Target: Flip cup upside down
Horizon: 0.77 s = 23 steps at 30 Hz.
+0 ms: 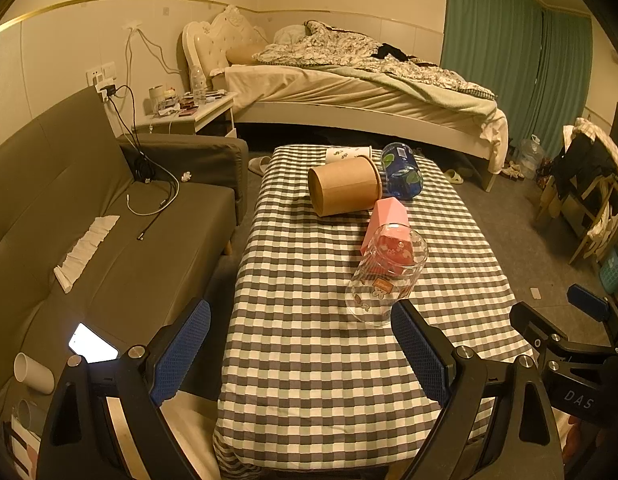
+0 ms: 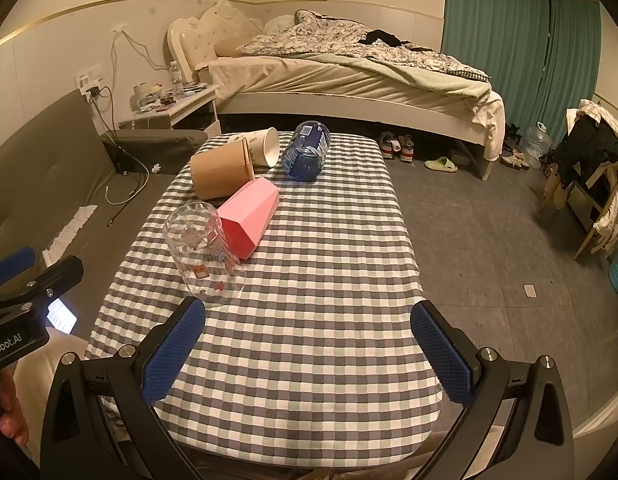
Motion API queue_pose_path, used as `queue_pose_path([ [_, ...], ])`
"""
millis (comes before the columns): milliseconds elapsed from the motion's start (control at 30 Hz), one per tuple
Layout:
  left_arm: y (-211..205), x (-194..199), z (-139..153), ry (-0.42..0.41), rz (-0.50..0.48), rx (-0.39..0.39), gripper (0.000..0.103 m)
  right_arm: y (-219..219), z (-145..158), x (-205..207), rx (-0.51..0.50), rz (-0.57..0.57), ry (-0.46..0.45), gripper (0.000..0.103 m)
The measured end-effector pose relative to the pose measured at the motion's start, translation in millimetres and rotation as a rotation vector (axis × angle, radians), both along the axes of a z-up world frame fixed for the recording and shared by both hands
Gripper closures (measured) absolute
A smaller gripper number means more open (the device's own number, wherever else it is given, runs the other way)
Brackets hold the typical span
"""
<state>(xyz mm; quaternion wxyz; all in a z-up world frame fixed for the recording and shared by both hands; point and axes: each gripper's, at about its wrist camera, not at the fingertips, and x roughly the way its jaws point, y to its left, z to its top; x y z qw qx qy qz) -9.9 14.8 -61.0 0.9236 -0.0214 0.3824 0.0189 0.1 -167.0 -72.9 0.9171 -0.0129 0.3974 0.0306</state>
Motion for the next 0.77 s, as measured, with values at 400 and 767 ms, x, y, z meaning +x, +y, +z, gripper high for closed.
queue_pose_path([
  [400,0.3,0.1,0.0,0.001,-0.001,0.0,0.009,-0.2,-0.2,-1.6,-0.002,-0.004,0.002,0.0],
  [767,1.1,-5.0,-3.3,-0.003,0.015,0.001,0.009,1.5,-1.0,-2.5,-0.005,-0.005,0.007,0.0],
])
